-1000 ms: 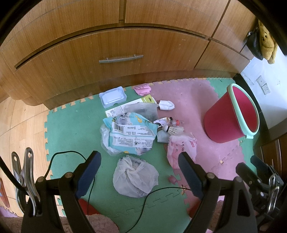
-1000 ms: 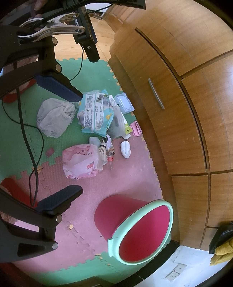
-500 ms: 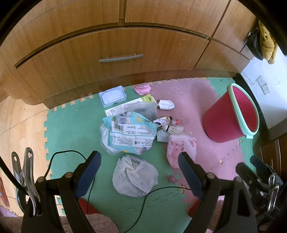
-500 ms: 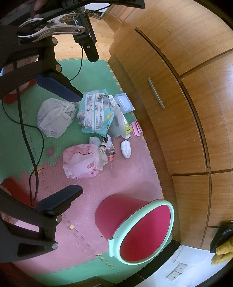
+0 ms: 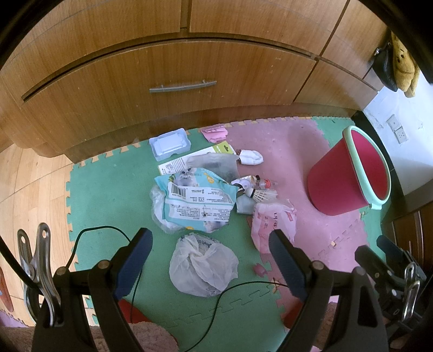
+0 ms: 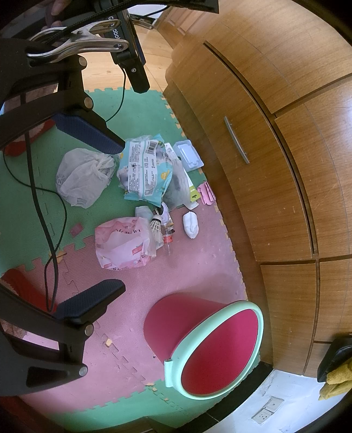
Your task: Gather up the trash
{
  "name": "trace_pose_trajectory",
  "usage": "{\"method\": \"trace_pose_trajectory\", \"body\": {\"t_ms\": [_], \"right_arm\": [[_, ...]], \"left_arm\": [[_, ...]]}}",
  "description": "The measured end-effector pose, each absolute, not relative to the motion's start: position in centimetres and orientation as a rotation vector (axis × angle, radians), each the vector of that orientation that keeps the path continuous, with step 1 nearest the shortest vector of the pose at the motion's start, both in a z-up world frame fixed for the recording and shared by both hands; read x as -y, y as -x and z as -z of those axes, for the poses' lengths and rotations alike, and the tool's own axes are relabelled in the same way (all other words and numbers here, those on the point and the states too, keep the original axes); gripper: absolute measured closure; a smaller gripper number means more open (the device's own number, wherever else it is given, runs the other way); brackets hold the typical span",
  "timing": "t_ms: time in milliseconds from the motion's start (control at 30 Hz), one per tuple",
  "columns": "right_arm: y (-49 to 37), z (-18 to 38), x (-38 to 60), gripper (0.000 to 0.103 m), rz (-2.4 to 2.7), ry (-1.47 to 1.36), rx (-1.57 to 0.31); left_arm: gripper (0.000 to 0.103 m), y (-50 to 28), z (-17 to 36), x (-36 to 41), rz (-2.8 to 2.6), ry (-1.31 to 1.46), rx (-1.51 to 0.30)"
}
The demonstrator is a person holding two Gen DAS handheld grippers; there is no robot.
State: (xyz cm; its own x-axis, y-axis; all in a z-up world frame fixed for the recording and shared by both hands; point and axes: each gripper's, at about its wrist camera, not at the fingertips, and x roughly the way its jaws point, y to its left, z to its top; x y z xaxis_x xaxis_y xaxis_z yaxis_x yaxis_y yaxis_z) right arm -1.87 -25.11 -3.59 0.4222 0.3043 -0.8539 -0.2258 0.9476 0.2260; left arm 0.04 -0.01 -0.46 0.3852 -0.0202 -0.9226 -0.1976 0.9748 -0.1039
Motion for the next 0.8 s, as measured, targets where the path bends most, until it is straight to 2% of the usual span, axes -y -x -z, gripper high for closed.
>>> {"method": "trace_pose_trajectory", "body": {"t_ms": [800], "right_arm": [[2.0,4.3,25.2,0.007,-0.325,-0.074,-1.090]], "left_arm": [[0.012,1.0,1.1,0.7,-0.115,0.208,-1.178]]}}
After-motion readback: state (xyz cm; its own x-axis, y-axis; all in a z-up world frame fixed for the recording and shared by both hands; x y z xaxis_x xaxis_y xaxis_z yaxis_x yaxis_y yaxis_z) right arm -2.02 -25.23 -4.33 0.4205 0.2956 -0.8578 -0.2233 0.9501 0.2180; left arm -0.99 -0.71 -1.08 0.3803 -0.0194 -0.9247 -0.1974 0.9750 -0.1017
